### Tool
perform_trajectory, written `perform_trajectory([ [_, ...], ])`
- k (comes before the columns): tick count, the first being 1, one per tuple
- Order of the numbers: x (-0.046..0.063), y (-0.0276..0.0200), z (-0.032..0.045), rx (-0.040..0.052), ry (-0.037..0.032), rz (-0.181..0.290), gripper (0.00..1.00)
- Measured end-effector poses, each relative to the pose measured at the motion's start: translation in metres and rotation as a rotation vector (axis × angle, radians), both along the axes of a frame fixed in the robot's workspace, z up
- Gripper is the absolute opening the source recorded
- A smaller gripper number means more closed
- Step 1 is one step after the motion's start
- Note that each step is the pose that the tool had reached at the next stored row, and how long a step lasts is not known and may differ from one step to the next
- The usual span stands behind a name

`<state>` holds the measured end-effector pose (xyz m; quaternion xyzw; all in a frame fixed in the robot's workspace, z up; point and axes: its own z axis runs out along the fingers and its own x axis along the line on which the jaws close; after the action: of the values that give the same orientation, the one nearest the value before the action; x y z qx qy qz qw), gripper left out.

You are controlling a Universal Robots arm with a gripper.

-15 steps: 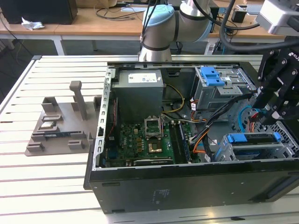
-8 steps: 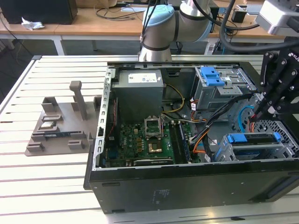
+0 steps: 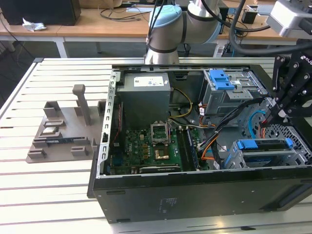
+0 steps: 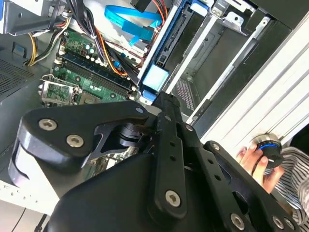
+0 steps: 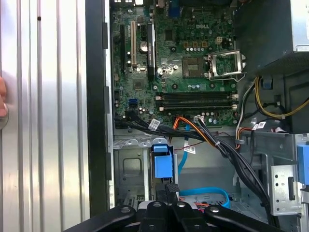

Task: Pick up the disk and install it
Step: 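Insert the disk into the insertion slot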

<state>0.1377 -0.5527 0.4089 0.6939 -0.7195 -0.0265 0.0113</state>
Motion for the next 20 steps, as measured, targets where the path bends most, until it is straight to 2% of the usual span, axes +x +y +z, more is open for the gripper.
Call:
perform_trajectory([
  [3, 0.005, 0.0019, 0.0002, -0.0003, 0.0000, 0.002, 0.11],
  [8, 0.022, 0.0049, -0.0002, -0.0003, 0.0005, 0.004, 0.11],
  [12, 0.036, 0.0093, -0.0042, -0.0007, 0.0026, 0.005, 0.11],
  [17, 0.045, 0.0173, -0.0062, -0.0007, 0.0029, 0.007, 0.11],
  [20, 0.045, 0.0174, -0.0063, -0.0011, 0.0029, 0.007, 0.11],
])
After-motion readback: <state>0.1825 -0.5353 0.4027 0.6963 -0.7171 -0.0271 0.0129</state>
